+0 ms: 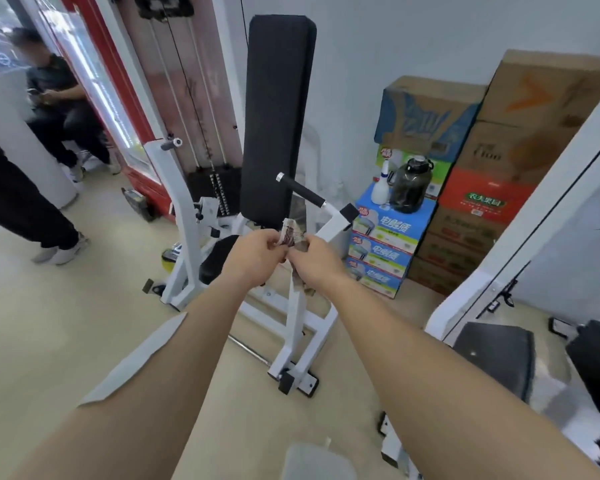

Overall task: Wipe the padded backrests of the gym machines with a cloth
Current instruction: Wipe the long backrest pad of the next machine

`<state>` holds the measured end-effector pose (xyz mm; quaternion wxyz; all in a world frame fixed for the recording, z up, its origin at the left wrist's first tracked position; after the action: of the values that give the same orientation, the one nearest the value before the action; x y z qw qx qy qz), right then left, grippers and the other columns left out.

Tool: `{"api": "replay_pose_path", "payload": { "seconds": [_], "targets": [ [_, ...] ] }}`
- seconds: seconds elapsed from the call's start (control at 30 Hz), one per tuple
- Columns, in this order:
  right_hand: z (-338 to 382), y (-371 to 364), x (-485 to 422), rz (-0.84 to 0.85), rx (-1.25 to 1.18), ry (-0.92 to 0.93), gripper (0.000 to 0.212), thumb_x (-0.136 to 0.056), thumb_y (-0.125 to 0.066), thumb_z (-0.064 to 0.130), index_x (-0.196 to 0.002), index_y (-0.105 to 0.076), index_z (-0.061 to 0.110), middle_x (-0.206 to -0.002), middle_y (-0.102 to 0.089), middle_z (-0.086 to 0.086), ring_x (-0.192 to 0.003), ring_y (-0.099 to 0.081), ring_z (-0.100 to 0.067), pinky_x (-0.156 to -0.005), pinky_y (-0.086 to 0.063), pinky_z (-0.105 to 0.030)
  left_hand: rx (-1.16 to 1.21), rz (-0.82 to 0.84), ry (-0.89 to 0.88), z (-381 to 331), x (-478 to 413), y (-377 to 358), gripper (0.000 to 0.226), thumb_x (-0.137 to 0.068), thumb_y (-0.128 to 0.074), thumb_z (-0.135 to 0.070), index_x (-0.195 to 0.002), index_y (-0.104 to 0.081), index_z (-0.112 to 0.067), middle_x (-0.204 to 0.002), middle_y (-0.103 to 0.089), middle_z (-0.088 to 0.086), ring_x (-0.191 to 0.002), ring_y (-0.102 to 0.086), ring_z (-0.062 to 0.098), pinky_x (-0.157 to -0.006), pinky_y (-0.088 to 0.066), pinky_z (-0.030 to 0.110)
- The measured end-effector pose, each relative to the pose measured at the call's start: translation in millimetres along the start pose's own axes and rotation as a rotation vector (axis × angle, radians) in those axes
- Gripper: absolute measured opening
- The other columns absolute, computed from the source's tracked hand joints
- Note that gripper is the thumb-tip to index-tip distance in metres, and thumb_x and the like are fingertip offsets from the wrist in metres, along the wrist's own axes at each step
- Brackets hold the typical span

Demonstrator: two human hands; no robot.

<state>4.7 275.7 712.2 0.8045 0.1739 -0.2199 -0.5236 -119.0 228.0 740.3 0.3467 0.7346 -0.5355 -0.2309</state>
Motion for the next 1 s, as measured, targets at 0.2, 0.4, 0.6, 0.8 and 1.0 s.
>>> {"api": "replay_pose_path", "payload": {
  "seconds": [0.2,0.4,0.6,0.8,1.0],
  "targets": [
    [38,-72,-121,0.049,0.087,-0.006,0.026,-0.095,-0.047,0.044,-0.1,-0.06,0.022,-0.09,-0.067,-0.004,-0.081,-0.066,-0.024,-0.073,-0.058,-0.04,0.011,0.084,-0.045,81,-126,48,0.023,-0.097,-0.059,-0.024,-0.074,-0.06,-0.03,-0.074,-0.065,-0.002,-0.075,-0.062,0.016,-0.061,-0.042,0.028],
    [87,-111,-258,0.047,0.087,-0.1,0.029,-0.094,-0.052,0.045,-0.105,-0.058,0.02,-0.086,-0.071,0.001,-0.08,-0.067,-0.022,-0.068,-0.056,-0.037,0.069,0.18,-0.005,139,-274,92,0.014,-0.095,-0.061,-0.023,-0.084,-0.067,-0.018,-0.087,-0.072,0.01,-0.083,-0.072,0.025,-0.074,-0.056,0.039],
    [145,-119,-359,-0.06,0.062,-0.172,0.025,-0.093,-0.057,0.037,-0.111,-0.056,0.02,-0.083,-0.066,0.004,-0.073,-0.063,-0.014,-0.06,-0.051,-0.031,0.064,0.249,-0.06,164,-397,139,0.017,-0.097,-0.06,-0.024,-0.089,-0.069,-0.011,-0.087,-0.074,0.005,-0.079,-0.073,0.019,-0.066,-0.052,0.03],
    [174,-126,-461,-0.176,-0.079,-0.204,0.039,-0.094,-0.058,0.034,-0.131,-0.052,0.021,-0.103,-0.064,0.004,-0.079,-0.06,-0.006,-0.064,-0.048,-0.026,0.147,0.263,-0.144,173,-515,168,0.016,-0.098,-0.059,-0.024,-0.086,-0.07,-0.023,-0.075,-0.075,0.0,-0.063,-0.061,0.014,-0.063,-0.054,0.032],
    [200,-127,-557,-0.372,-0.603,-0.332,0.056,-0.089,-0.056,0.062,-0.134,-0.048,0.029,-0.114,-0.065,0.0,-0.098,-0.068,-0.021,-0.087,-0.06,-0.048,0.273,0.452,-0.33,149,-618,179,0.022,-0.097,-0.059,-0.013,-0.114,-0.07,-0.021,-0.102,-0.075,-0.007,-0.091,-0.07,0.003,-0.078,-0.053,0.019]
  ]
}}
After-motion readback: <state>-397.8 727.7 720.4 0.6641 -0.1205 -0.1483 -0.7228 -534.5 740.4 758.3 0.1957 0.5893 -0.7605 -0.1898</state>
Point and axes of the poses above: each hand's wrist, its own x-axis away from the middle knuckle, its own y-axis out of the back of the hand, z = x × y, the point moved 3 cm from there along -x, towards the middle knuckle
